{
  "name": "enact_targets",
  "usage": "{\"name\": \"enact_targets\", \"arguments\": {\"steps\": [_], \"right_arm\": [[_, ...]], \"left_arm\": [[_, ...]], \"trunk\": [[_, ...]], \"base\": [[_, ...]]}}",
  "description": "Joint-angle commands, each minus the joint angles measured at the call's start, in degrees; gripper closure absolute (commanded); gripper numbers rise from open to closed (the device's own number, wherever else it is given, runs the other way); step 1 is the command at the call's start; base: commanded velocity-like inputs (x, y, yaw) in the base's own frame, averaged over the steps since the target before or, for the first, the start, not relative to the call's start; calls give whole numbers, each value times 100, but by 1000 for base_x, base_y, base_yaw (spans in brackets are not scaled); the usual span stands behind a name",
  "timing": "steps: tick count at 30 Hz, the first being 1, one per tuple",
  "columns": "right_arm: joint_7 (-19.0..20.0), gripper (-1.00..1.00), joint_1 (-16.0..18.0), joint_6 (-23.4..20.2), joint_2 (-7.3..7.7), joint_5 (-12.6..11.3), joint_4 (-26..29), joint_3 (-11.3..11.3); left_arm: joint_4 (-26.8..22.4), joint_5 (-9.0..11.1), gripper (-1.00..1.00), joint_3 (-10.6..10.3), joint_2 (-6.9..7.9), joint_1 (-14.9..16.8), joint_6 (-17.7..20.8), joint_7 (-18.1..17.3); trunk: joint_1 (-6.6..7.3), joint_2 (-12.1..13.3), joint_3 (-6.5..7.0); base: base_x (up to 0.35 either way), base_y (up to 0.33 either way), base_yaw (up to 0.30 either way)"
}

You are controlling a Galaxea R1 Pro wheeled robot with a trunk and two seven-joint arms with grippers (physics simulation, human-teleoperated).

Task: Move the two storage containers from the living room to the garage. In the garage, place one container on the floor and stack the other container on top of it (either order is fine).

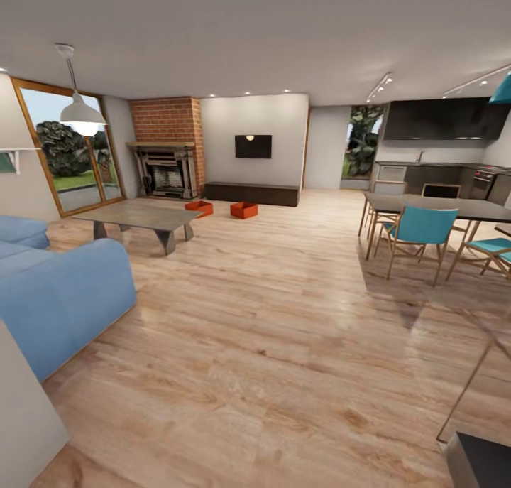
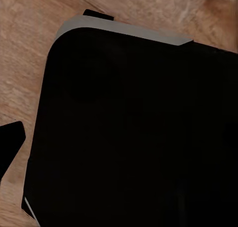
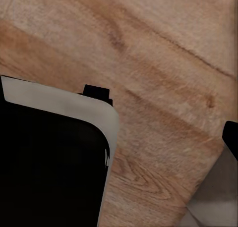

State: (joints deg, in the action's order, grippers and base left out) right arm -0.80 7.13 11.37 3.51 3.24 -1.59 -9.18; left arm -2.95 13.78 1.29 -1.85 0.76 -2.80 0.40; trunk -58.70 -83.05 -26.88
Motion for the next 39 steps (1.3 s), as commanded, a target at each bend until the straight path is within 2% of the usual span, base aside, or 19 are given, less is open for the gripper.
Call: {"name": "enact_targets", "arguments": {"steps": [1,6,18,39], "right_arm": [[-8,-100,8,31,0,30,-17,-12],[-8,-100,8,28,-5,9,-17,10],[-8,-100,8,15,-9,28,-17,6],[-8,-100,8,19,0,75,-17,-20]], "left_arm": [[5,20,-100,11,-1,4,-18,4],[1,12,-100,11,-1,4,-18,4],[3,10,-100,3,-3,4,-34,4],[2,28,-100,13,1,3,-55,4]], "trunk": [[-3,-3,-6],[-3,-3,-6],[-3,-3,-6],[-3,-3,-6]], "base": [[322,0,0],[322,0,-35],[322,0,-209],[322,0,-5]]}}
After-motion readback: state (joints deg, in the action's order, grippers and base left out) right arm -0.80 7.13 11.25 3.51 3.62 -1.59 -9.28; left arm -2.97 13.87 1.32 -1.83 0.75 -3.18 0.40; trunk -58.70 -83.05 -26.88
